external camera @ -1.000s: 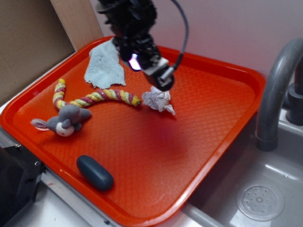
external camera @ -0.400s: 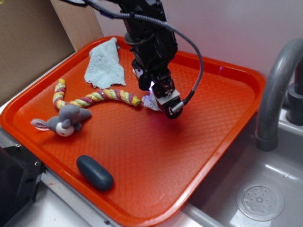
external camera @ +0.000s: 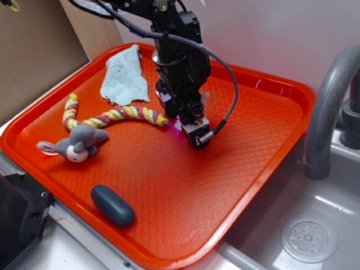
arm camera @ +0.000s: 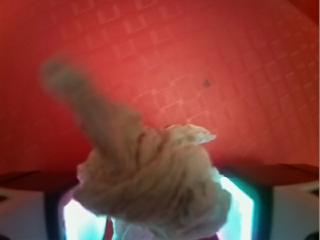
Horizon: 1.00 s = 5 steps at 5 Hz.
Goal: Grab the white paper.
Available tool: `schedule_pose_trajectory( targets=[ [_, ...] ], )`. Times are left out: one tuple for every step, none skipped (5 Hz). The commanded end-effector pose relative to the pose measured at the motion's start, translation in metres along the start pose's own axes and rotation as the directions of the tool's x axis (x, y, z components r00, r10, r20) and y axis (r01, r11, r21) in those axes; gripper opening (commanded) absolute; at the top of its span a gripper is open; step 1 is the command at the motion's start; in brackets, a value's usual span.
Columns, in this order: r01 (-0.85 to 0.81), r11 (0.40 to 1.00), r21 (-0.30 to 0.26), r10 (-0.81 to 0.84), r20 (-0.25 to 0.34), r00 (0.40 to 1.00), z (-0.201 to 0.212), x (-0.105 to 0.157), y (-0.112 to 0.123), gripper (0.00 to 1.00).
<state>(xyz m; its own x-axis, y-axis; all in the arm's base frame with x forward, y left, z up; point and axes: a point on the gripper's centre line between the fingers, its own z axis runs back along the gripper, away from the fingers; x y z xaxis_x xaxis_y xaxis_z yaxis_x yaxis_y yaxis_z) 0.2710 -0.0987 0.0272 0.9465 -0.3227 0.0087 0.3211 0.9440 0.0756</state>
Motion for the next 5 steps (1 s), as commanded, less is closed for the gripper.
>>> schedule_pose_trajectory(
  targets=[
    [-0.002,1.0,0.019,0.001,0.052,0.999,0.009,0.008,-0.006,0.0],
    [-0.055,0.998,0.026,0.054,0.048,0.997,0.053,0.011,-0.001,0.0],
    [-0.156,0.985,0.075,0.161,-0.051,0.986,0.102,0.007,0.001,0.0],
    [-0.214,0.975,0.05,0.216,-0.019,0.976,0.145,-0.015,0.001,0.0],
    [-0.235,0.972,0.027,0.234,0.011,0.972,0.171,-0.039,0.003,0.0]
  ],
)
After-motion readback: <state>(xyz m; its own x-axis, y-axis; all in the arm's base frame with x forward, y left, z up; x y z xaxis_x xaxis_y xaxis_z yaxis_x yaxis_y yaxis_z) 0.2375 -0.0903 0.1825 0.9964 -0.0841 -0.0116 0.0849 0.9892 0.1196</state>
